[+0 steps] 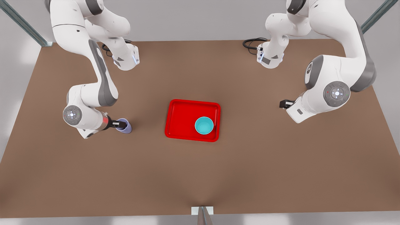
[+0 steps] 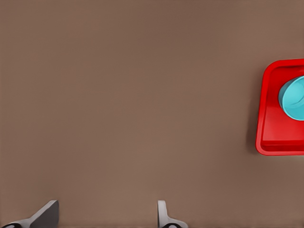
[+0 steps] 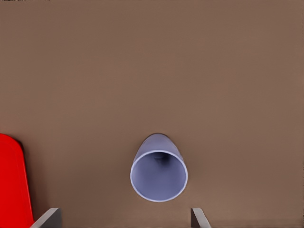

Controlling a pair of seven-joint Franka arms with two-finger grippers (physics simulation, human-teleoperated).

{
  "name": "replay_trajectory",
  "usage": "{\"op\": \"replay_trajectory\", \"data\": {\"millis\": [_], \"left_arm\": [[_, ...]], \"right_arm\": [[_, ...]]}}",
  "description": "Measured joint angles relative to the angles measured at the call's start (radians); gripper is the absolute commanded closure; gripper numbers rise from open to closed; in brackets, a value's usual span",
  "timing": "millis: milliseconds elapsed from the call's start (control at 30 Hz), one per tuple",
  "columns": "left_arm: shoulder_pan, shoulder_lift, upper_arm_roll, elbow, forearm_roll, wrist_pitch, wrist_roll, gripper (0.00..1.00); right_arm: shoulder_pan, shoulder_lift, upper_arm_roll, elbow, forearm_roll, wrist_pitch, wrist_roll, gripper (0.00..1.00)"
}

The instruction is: Place the bowl on the tray with the left arm and the cup on the tray with the right arm

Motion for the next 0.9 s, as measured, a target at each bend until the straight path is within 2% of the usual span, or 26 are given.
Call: {"op": "replay_trajectory", "data": {"millis": [367, 467, 567, 900], "left_arm": [[0.000, 0.011, 0.000, -0.003, 0.000, -0.015, -0.002, 0.00], [0.000, 0.014, 0.000, -0.003, -0.001, -0.015, 0.000, 0.00], [0.000, 0.015, 0.000, -0.003, -0.001, -0.015, -0.001, 0.00], [0.000, 0.015, 0.000, -0.003, -0.001, -0.018, -0.001, 0.00]], "right_arm": [[-0.018, 0.000, -0.011, -0.075, -0.003, 0.033, -0.012, 0.03], [-0.014, 0.003, -0.011, -0.157, -0.007, 0.156, -0.017, 0.03], [-0.013, 0.031, -0.011, -0.159, -0.013, 0.210, -0.017, 0.03], [-0.037, -0.010, -0.011, -0.223, -0.018, 0.215, -0.066, 0.02]]}}
